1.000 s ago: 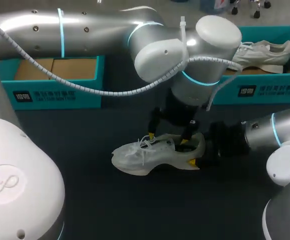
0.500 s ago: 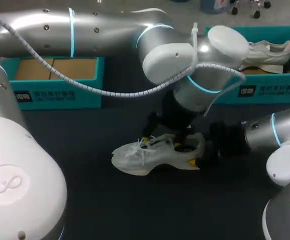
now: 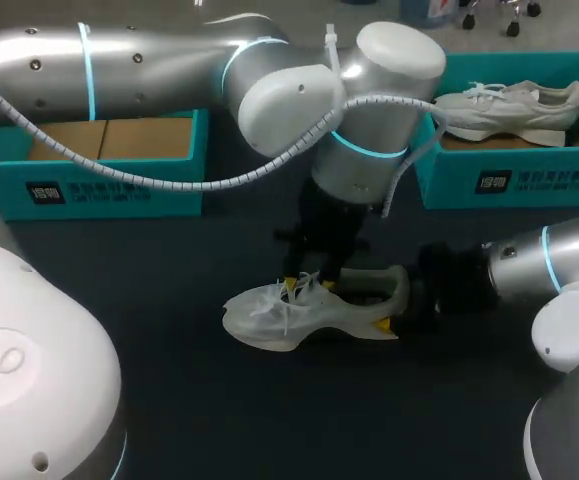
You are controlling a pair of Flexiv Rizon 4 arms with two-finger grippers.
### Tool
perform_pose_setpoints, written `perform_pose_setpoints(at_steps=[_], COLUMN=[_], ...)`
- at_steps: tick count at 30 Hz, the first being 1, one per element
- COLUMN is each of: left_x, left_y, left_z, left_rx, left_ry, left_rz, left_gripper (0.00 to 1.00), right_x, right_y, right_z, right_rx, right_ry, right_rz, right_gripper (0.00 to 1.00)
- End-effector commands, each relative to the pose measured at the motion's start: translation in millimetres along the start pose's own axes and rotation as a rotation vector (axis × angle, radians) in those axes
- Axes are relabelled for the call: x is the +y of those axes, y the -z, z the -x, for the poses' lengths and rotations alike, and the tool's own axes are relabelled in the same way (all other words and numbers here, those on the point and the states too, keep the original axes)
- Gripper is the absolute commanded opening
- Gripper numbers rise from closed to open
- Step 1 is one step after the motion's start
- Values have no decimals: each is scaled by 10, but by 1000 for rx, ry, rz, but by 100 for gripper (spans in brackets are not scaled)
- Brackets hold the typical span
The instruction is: Take the shoe out of the shoebox, open the shoe tongue, remove and reinsert the insole, then place the shoe into the shoebox
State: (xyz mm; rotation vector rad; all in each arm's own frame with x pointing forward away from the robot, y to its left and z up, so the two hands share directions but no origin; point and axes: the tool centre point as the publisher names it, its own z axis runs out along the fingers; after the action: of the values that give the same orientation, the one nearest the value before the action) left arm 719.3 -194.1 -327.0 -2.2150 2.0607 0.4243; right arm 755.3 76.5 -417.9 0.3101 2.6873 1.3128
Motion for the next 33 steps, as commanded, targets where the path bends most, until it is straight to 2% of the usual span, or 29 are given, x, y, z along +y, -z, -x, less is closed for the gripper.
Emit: perform_pose_setpoints(at_steps=[1, 12, 19, 23, 33], left_x=[-32, 61, 142, 118, 21], left_y=[-34, 214, 296, 188, -162], left_z=[149, 385, 602, 685, 753], left_rx=[164, 332, 380, 374, 311], left_ry=[-16, -74, -61, -32, 47], left_rz=[24, 33, 16, 33, 56], left_gripper=[0, 0, 0, 0, 0], right_x=[3, 3, 3, 3, 3], right_y=[-22, -22, -22, -22, -22], right_z=[-8, -8, -8, -8, -8], right_rx=[-2, -2, -2, -2, -2], right_ry=[0, 0, 0, 0, 0], right_rz=[-5, -5, -5, -5, -5], right_gripper=[0, 0, 0, 0, 0])
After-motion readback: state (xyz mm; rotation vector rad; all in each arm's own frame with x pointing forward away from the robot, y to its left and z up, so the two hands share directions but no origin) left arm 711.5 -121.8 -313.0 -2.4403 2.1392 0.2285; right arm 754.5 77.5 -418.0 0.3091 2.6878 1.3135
